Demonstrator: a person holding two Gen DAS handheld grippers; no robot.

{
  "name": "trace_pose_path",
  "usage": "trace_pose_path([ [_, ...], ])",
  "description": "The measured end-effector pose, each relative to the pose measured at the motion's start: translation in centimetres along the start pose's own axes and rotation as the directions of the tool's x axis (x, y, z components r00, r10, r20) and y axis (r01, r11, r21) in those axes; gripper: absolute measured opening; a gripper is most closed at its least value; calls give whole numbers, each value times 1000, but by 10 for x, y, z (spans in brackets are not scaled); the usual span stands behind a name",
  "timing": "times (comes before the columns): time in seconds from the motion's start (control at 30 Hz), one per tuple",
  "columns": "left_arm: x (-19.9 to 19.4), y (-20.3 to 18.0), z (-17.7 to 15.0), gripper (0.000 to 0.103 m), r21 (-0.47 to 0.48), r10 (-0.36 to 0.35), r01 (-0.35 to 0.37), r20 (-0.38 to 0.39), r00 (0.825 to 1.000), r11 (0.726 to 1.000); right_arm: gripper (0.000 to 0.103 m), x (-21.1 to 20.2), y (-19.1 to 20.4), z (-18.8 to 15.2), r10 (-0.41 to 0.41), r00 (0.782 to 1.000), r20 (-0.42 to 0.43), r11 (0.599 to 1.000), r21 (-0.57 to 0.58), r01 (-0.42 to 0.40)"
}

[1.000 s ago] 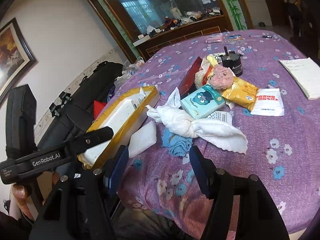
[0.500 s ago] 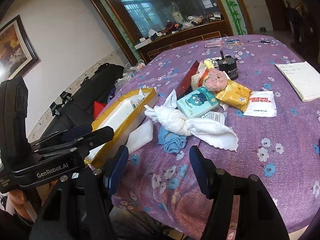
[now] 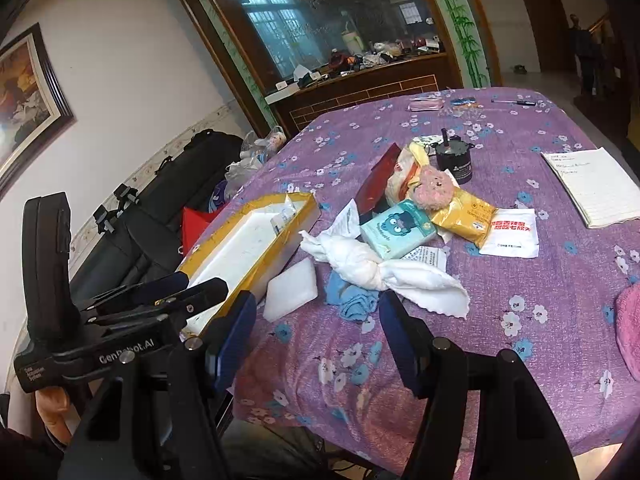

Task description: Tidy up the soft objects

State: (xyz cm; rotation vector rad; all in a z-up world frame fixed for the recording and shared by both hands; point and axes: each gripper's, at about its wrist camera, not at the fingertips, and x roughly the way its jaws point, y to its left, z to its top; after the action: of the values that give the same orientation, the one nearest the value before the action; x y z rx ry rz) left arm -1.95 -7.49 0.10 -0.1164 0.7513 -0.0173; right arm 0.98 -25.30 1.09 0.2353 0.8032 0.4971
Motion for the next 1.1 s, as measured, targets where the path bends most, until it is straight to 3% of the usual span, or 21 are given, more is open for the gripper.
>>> trace_pose_path([
  [0.1,3,4,0,68,-8,1,-2,-37,999,1000,64,0,7,-3,-46,999,8,999,-21,46],
  [0.27,4,0,-3,68,1,6,-6,-58,998,1000,64,3,4,-7,-47,999,-8,999,-11,47],
  [0.6,6,-10,-6,68,62,81,-80,-12,997,995,64,10,1,-7,-23,1000,-12,1000,3,23],
  [1.1,48,-7,4,68,65,87,-79,-134,987,995,64,39,-21,-3,-7,999,-39,999,46,9],
])
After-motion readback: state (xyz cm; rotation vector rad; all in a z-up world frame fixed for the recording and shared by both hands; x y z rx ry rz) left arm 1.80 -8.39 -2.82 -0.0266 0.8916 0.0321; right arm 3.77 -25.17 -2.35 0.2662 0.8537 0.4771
